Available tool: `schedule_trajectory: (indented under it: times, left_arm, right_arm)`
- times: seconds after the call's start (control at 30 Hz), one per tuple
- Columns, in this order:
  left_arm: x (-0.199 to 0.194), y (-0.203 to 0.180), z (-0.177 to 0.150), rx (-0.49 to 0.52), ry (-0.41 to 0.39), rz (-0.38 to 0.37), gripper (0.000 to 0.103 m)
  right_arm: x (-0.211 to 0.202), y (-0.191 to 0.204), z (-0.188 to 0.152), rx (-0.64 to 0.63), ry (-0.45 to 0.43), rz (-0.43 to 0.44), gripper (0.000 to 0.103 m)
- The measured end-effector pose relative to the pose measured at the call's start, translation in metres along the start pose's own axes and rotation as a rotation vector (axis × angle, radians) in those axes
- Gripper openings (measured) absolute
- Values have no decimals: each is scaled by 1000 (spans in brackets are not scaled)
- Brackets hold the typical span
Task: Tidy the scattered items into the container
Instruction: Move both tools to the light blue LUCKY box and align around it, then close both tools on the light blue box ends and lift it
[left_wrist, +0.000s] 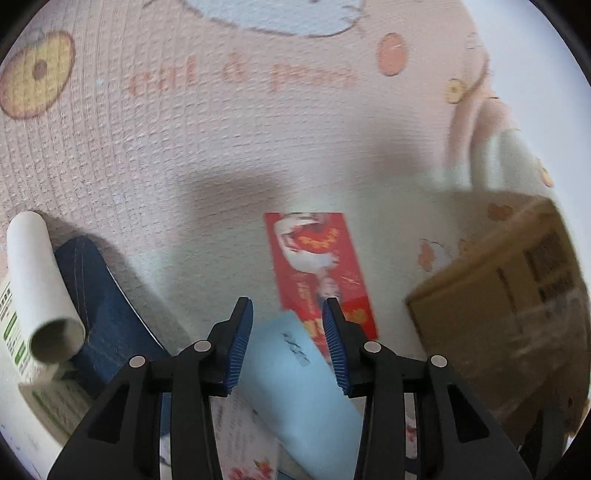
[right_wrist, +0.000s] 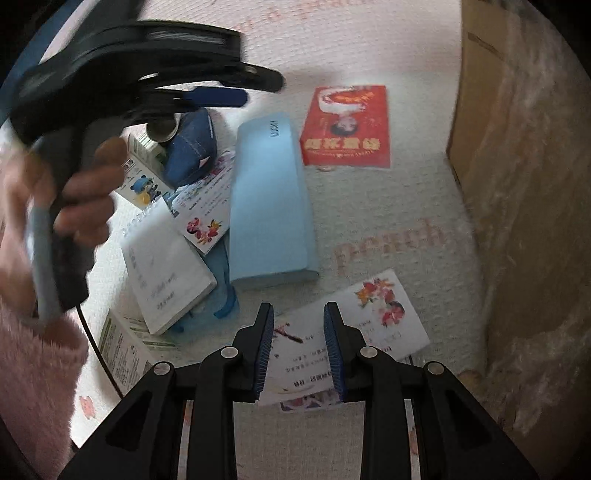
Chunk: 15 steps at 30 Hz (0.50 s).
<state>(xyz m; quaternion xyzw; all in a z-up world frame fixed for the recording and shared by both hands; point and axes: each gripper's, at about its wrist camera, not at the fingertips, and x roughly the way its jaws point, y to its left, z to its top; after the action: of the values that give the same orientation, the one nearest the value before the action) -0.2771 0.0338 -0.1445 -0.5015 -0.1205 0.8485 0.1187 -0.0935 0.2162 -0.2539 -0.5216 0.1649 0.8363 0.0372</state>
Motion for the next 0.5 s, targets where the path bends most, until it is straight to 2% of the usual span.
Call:
schedule_trajectory:
  times: [0.23,0.37,0.5]
  left_arm:
    - [19,26,-7,-96,95,-70,43]
    - [9,22,-13,-58,67,-12,43]
    - [-2,25,-20,-44,91,23,43]
  right_arm:
    - [3,4,7,-12,2,4,24]
    - [5,-2,12,7,1,8,24]
    - [2,-6,13,6,-13,-1,24]
